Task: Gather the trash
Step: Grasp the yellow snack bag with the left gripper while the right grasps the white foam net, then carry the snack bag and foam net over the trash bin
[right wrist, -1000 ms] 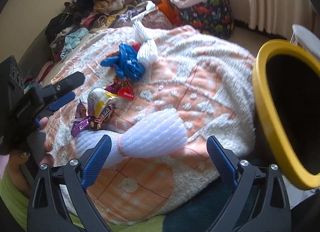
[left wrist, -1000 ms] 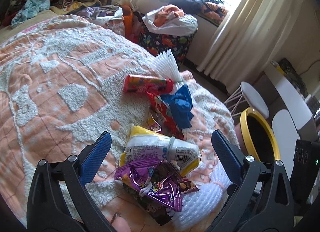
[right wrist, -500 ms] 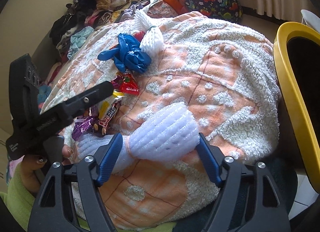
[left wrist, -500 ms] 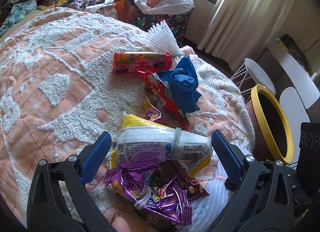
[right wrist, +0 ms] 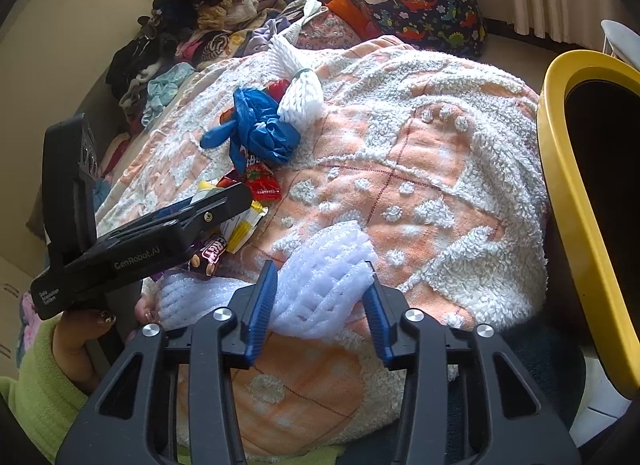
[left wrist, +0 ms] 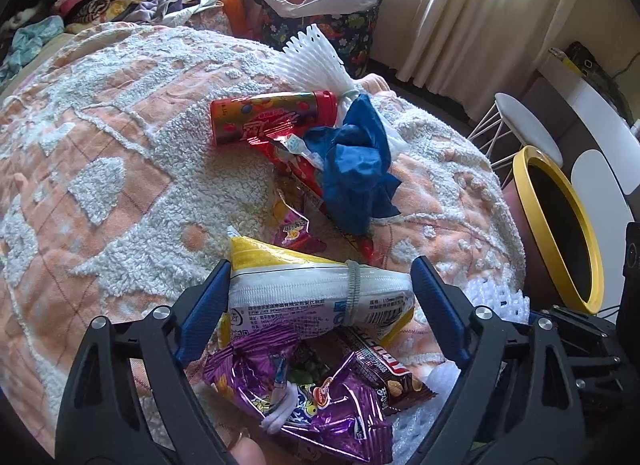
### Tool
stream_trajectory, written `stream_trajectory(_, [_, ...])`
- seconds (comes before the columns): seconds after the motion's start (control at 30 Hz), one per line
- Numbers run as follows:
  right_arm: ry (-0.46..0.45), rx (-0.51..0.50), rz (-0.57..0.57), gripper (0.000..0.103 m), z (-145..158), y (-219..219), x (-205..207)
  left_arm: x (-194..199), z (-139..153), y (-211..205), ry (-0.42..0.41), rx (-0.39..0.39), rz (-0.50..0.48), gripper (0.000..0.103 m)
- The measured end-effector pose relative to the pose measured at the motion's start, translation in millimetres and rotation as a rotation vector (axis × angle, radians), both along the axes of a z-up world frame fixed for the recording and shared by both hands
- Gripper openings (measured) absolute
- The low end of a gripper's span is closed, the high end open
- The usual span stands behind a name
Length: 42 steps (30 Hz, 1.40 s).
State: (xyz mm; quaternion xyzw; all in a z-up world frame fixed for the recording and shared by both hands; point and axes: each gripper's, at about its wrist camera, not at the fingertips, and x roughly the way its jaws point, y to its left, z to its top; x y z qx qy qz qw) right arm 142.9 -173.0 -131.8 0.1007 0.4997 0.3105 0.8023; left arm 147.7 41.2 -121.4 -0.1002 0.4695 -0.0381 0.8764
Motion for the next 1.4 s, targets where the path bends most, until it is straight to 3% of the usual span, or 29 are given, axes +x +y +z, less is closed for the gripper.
stream_trajectory(0.23, [-0.024, 0.039, -0.008, 0.026, 13.3, -11.1, -6.4, -6.5, 13.6, 9.2, -0.045, -0.081, 0.029, 0.08])
stream_trajectory(0.7, [-0.187, 0.085, -0.031, 0.023, 65.7, -31.6, -13.3, -11.8, 64.9, 16.1, -0.19, -0.165, 0.067, 0.08])
stream_trajectory(1.4, [-0.273, 0.118, -0.185, 0.023, 94.4, -91.3, -5.6, -4.8, 102.5, -18.2, -0.264, -0.16, 0.016, 0.08])
